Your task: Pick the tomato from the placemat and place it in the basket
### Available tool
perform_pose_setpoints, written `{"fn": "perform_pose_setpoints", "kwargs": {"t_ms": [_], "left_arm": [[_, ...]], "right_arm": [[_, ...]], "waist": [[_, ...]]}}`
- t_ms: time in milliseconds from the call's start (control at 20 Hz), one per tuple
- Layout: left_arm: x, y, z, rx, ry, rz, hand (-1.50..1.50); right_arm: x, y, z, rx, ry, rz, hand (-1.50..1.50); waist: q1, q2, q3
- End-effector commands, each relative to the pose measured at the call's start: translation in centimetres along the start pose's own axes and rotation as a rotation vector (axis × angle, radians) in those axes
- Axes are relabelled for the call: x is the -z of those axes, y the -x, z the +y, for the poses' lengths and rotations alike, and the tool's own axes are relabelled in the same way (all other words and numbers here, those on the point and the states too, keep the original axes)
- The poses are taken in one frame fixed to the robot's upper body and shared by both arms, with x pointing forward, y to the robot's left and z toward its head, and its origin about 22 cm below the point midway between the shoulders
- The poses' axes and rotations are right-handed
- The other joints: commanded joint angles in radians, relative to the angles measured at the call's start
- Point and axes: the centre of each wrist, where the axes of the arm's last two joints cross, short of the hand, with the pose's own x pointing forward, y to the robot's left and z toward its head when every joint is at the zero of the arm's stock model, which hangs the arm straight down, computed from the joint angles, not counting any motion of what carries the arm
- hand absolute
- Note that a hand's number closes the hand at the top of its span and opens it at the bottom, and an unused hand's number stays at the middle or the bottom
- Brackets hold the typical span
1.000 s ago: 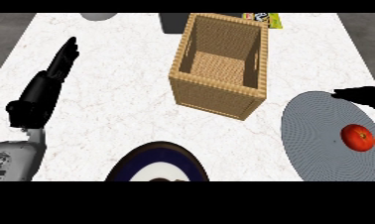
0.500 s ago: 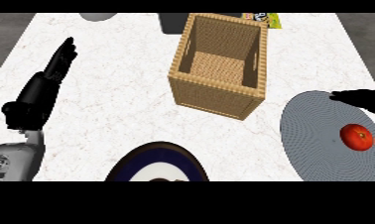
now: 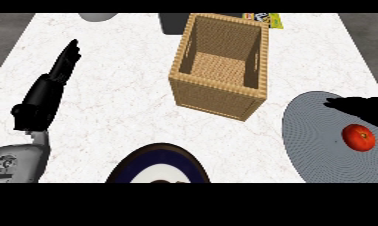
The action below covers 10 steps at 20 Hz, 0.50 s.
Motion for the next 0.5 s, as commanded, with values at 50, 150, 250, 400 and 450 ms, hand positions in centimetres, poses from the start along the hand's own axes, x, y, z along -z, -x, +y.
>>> {"fn": "perform_pose_setpoints", "kwargs": {"t_ms": [50, 150, 250, 400, 450], "left_arm": [[0.1, -0.5, 0.7, -0.007, 0.022, 0.011, 0.00], [-0.3, -2.3, -1.0, -0.010, 0.012, -0.008, 0.00], [-0.4, -0.1, 2.1, -0.010, 0.009, 0.001, 0.00], [0.4, 0.2, 0.6, -0.014, -0.010, -0.002, 0.00], [-0.5, 0.6, 0.7, -0.014, 0.006, -0.004, 0.00]], "right_arm": [[0.9, 1.0, 1.9, 0.022, 0.014, -0.006, -1.50], [2.2, 0.9, 2.1, 0.023, 0.005, 0.009, -1.50], [0.8, 2.1, -0.2, 0.018, -0.022, 0.002, -1.50], [0.5, 1.0, 4.2, 0.008, -0.023, -0.011, -1.50], [0.7, 2.2, 2.3, 0.020, -0.030, 0.027, -1.50]], "waist": [[0.003, 0.000, 0.000], [0.008, 0.001, 0.001], [0.007, 0.001, 0.000], [-0.003, 0.000, 0.000], [0.003, 0.001, 0.000]]}}
